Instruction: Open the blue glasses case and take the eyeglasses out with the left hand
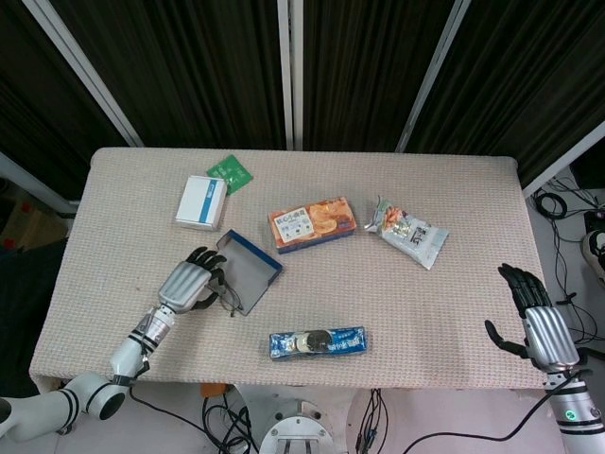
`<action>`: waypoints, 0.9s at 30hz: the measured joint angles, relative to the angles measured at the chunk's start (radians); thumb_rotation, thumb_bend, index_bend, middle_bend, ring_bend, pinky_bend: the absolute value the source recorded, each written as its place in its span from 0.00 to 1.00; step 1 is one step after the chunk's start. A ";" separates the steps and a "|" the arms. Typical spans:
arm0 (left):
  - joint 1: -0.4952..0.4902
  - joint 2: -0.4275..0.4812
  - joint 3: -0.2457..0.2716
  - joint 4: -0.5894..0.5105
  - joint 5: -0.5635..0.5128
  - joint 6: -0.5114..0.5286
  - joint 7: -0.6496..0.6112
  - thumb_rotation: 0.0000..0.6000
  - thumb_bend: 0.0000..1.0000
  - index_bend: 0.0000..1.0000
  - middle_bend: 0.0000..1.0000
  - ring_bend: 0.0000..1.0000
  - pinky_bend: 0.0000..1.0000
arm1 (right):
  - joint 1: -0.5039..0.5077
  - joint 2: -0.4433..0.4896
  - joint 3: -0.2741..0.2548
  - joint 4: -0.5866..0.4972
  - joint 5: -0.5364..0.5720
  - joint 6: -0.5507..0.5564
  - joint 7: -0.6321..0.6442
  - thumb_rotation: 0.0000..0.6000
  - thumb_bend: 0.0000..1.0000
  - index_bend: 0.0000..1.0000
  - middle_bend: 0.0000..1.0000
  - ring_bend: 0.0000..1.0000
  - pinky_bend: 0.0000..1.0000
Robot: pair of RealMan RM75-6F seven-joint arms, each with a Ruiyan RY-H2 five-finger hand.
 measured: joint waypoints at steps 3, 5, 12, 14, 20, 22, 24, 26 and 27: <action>-0.003 -0.005 -0.002 0.005 -0.004 -0.004 0.007 1.00 0.35 0.48 0.19 0.12 0.11 | -0.001 0.000 0.000 0.000 0.000 0.001 -0.001 1.00 0.31 0.01 0.05 0.00 0.00; -0.003 -0.007 -0.006 0.008 -0.007 -0.001 0.008 1.00 0.35 0.47 0.19 0.12 0.11 | -0.001 0.001 0.001 -0.001 0.001 0.001 -0.001 1.00 0.31 0.01 0.05 0.00 0.00; 0.001 -0.008 -0.010 0.013 0.003 0.026 -0.008 1.00 0.35 0.45 0.19 0.12 0.11 | 0.000 0.001 0.001 -0.002 0.000 -0.002 -0.002 1.00 0.30 0.01 0.05 0.00 0.00; -0.002 -0.012 -0.010 0.016 0.006 0.026 -0.008 1.00 0.35 0.44 0.19 0.12 0.11 | 0.000 0.001 0.001 -0.002 0.001 -0.002 -0.002 1.00 0.31 0.01 0.05 0.00 0.00; -0.015 -0.030 -0.009 0.030 0.006 0.006 -0.005 1.00 0.35 0.44 0.19 0.12 0.11 | -0.003 0.003 0.001 0.000 0.005 -0.002 0.001 1.00 0.31 0.01 0.05 0.00 0.00; -0.019 -0.037 -0.010 0.036 0.003 -0.003 -0.003 1.00 0.36 0.45 0.19 0.12 0.11 | -0.003 0.003 0.001 0.000 0.006 -0.002 0.002 1.00 0.31 0.01 0.05 0.00 0.00; -0.022 -0.041 -0.010 0.042 -0.002 -0.010 -0.003 1.00 0.38 0.47 0.19 0.12 0.11 | -0.004 0.003 0.002 -0.001 0.006 -0.001 0.003 1.00 0.31 0.01 0.05 0.00 0.00; -0.023 -0.043 -0.010 0.046 -0.005 -0.014 -0.005 1.00 0.41 0.49 0.19 0.12 0.11 | -0.004 0.003 0.002 -0.001 0.007 -0.001 0.003 1.00 0.31 0.01 0.05 0.00 0.00; -0.022 -0.043 -0.010 0.047 -0.007 -0.015 -0.005 1.00 0.42 0.50 0.19 0.12 0.11 | -0.004 0.003 0.002 -0.001 0.007 -0.002 0.003 1.00 0.31 0.01 0.05 0.00 0.00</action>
